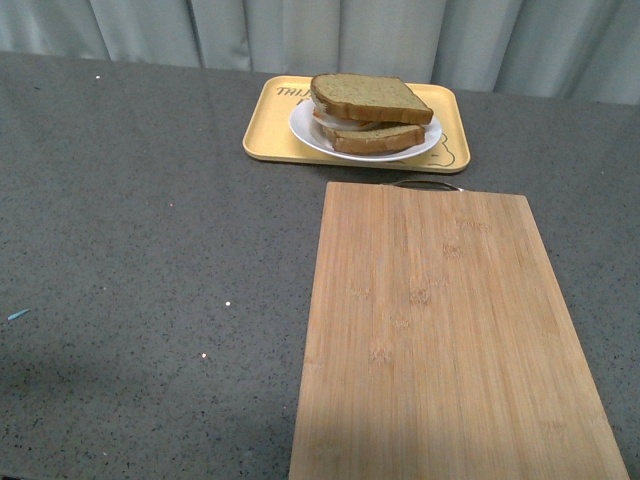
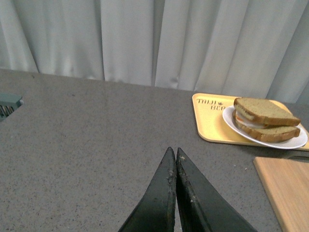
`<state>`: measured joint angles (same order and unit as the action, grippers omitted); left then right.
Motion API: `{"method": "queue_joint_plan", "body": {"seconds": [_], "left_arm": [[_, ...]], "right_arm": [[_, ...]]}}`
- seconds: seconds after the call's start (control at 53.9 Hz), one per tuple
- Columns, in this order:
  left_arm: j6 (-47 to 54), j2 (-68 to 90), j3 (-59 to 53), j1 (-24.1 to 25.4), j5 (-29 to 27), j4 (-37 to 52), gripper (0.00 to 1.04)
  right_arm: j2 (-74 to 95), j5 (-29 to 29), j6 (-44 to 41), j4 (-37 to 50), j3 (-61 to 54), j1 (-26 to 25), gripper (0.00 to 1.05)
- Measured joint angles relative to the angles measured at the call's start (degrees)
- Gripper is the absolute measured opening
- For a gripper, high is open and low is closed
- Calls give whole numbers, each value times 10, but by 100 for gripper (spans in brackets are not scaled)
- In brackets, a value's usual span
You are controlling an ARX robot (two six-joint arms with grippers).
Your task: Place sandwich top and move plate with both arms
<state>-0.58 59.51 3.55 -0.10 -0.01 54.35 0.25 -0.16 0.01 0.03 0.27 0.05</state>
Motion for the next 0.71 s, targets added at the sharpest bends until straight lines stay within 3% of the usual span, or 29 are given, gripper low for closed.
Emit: {"method": "queue_joint_plan", "body": {"seconds": [0.705], "left_arm": [[2,-333,-26,0,0,-282,4]], "right_arm": [[0,0,0,0,0,0,95]]}}
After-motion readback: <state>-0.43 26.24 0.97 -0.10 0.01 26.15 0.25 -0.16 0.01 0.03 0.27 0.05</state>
